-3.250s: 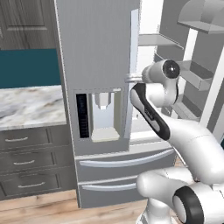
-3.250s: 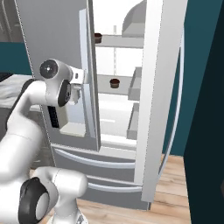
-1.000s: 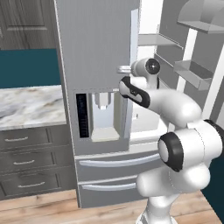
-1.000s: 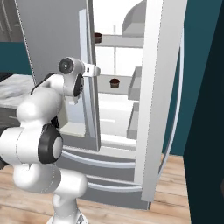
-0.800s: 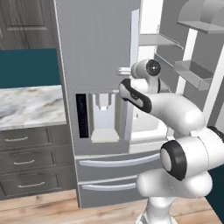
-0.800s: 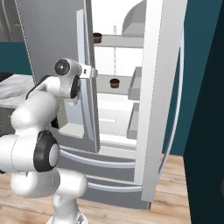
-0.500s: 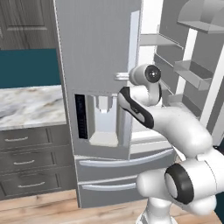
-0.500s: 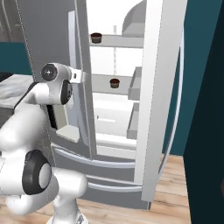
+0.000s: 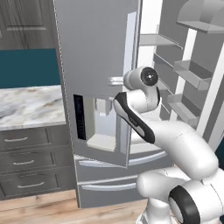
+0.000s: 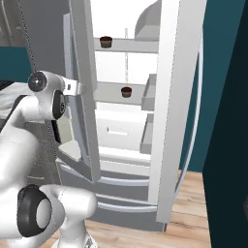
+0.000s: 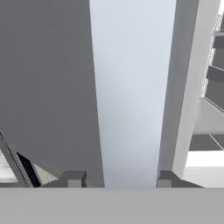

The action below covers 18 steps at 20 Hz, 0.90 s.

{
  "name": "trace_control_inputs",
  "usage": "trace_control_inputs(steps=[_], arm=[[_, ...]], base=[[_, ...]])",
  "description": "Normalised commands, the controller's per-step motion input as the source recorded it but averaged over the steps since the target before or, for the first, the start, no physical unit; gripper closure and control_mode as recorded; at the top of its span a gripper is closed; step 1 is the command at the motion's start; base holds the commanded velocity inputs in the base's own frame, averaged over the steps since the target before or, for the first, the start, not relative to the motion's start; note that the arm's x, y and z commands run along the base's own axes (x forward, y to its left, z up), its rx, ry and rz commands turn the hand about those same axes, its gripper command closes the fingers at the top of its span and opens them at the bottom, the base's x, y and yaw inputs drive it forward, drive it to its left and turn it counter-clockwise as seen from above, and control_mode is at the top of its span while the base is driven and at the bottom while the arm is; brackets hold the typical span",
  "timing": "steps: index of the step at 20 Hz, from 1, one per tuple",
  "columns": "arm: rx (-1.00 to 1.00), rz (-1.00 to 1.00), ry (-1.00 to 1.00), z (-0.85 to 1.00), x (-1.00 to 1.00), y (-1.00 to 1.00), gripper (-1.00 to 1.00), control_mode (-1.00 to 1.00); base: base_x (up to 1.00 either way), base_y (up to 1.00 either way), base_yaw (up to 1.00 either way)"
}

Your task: Take the cupcakes from the fridge and place them on the empty tray on the dining counter.

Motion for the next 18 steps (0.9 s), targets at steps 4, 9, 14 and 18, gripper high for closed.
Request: trace_control_inputs(steps=[4,9,14,18], arm=[[0.00,0.01,0.10,-0.18,-0.38,0.77,1.00,-1.00],[0.00,0.01,0.01,-0.38,-0.63,0.90,1.00,-1.00],[0.01,0.07,0.00,-0.58,-0.79,0.78,1.00,-1.00],[0.00,0.09,0.00,-0.18,-0.54,0.71,1.00,-1.00]], base=[[0.00,0.00,0.00],[0.00,0.00,0.00],[0.00,0.00,0.00],[0.00,0.00,0.00]])
